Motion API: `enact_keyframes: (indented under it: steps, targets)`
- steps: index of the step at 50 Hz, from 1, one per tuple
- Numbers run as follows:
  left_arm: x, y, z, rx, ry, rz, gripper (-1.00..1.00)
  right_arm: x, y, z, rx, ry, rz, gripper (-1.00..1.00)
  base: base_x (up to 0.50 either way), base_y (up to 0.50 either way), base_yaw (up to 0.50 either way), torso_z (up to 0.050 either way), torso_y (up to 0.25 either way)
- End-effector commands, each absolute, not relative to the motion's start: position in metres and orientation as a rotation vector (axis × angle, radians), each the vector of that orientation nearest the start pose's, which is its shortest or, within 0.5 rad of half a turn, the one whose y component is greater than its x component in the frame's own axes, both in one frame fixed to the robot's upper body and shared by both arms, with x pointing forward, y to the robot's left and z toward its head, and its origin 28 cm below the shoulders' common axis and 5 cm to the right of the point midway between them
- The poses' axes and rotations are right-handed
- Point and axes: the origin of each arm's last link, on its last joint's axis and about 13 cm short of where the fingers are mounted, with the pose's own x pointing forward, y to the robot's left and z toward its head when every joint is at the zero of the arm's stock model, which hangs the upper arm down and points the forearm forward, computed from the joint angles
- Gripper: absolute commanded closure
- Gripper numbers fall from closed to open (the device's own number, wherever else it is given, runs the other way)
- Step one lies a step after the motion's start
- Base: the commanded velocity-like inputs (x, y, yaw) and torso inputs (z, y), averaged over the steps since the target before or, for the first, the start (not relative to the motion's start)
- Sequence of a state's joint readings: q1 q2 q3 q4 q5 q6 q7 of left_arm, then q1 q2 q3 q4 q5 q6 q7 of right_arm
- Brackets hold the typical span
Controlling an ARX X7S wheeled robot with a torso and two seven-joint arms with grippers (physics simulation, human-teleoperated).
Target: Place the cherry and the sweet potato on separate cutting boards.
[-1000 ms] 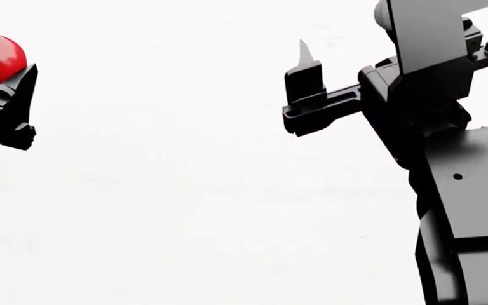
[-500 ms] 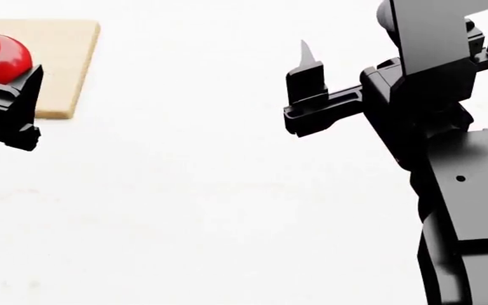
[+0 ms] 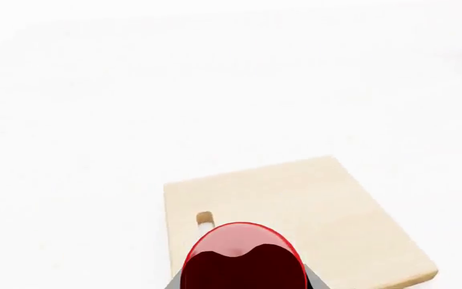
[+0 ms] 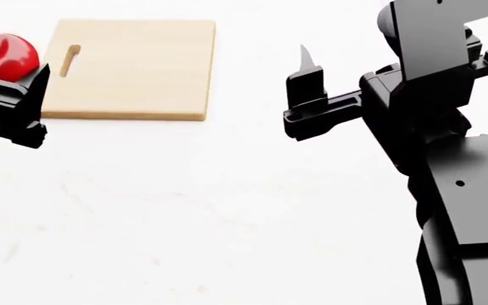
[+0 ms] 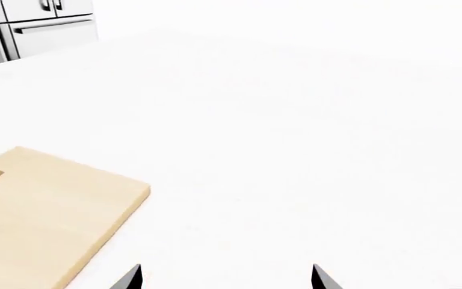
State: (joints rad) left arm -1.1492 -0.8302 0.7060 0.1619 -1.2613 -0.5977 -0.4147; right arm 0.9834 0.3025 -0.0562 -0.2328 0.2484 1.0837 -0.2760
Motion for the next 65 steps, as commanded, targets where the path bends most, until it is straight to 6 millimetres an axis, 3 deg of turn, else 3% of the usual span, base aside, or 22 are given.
enact_keyframes:
  steps: [1,19,20,21,38,46,51,65]
  targets:
    - [0.299,0.264,0.265,0.058,0.002,-0.259,1.0,0.317,-0.155,0.271,-0.119,-0.085,0.277,-1.0,0.0,0.0,0.0,0.0,0.0]
    - [0.299,0.261,0.263,0.068,0.017,-0.276,1.0,0.316,-0.157,0.271,-0.1,-0.082,0.257,-1.0,0.0,0.0,0.0,0.0,0.0]
    - [0.283,0.267,0.265,0.13,0.025,-0.284,1.0,0.314,-0.157,0.27,-0.105,-0.079,0.258,-1.0,0.0,0.0,0.0,0.0,0.0]
    - [0.298,0.259,0.263,0.075,0.015,-0.284,1.0,0.316,-0.157,0.27,-0.102,-0.08,0.257,-1.0,0.0,0.0,0.0,0.0,0.0]
    - [0.336,0.241,0.264,0.047,0.055,-0.288,1.0,0.316,-0.158,0.267,-0.098,-0.068,0.257,-1.0,0.0,0.0,0.0,0.0,0.0]
    - [0.366,0.232,0.273,0.048,0.067,-0.276,1.0,0.315,-0.159,0.265,-0.095,-0.068,0.256,-1.0,0.0,0.0,0.0,0.0,0.0]
    - [0.384,0.23,0.267,0.064,0.091,-0.256,1.0,0.314,-0.16,0.263,-0.092,-0.063,0.257,-1.0,0.0,0.0,0.0,0.0,0.0]
    - [0.408,0.222,0.263,0.096,0.131,-0.263,1.0,0.315,-0.16,0.261,-0.091,-0.059,0.255,-1.0,0.0,0.0,0.0,0.0,0.0]
